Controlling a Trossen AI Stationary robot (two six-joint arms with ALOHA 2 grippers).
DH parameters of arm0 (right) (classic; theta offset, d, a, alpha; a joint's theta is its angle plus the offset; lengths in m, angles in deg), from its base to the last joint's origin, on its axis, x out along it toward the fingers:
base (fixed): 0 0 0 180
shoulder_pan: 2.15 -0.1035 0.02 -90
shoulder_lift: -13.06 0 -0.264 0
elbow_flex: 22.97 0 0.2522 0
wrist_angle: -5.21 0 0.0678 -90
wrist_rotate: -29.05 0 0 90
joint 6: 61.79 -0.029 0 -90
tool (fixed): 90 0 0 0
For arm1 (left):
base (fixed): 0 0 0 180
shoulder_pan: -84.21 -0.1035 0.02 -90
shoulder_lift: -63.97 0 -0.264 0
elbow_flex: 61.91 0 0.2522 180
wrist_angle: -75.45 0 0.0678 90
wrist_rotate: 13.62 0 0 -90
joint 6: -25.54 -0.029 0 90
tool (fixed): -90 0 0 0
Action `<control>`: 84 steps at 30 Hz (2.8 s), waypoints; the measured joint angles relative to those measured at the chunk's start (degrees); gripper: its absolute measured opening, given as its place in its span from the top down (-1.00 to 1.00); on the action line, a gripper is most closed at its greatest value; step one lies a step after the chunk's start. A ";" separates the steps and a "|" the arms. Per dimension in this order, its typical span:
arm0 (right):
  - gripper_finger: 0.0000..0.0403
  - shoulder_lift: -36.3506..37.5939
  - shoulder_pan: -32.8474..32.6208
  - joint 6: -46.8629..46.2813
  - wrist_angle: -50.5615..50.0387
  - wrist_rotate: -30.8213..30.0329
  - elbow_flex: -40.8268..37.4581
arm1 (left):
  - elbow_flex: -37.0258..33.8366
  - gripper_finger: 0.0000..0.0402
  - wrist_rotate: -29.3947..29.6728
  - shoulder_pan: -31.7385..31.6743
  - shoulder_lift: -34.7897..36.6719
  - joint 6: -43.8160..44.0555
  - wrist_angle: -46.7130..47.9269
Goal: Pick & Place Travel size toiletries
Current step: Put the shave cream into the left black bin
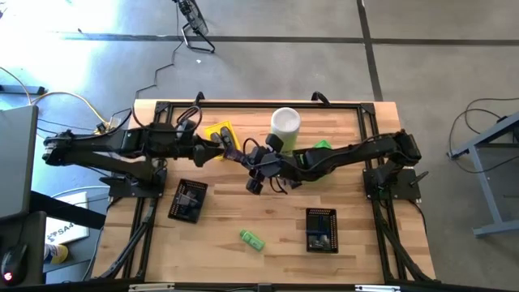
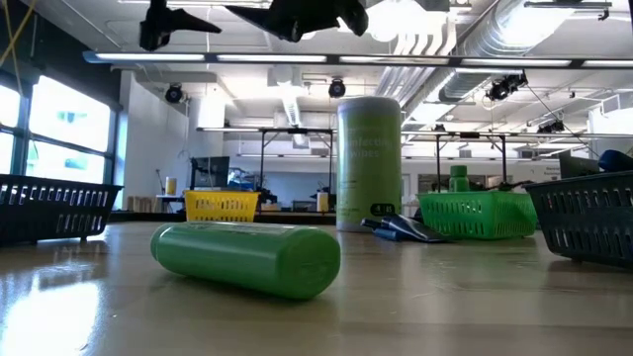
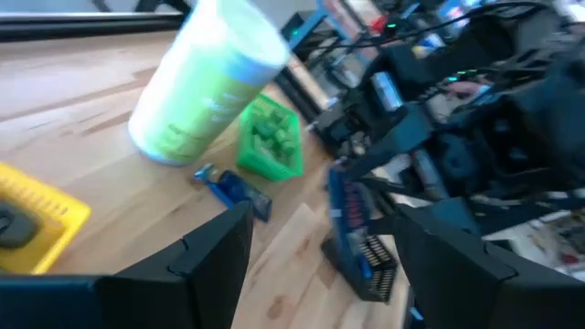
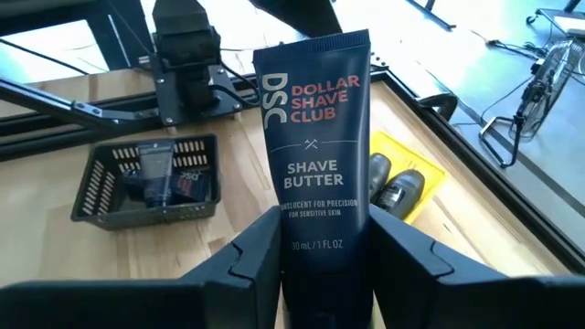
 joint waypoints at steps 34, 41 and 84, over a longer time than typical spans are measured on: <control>0.36 -0.02 0.03 0.02 0.05 -0.14 0.00 | 0.09 0.32 -4.63 -0.73 -7.72 -0.50 -10.25; 0.35 -0.02 0.03 0.02 0.07 -0.16 0.00 | 0.09 0.64 -4.61 -0.73 -7.72 -0.50 -10.40; -0.71 7.06 0.05 1.88 -5.07 3.51 -0.07 | 1.85 1.00 -4.80 -0.71 -2.51 -9.76 -5.60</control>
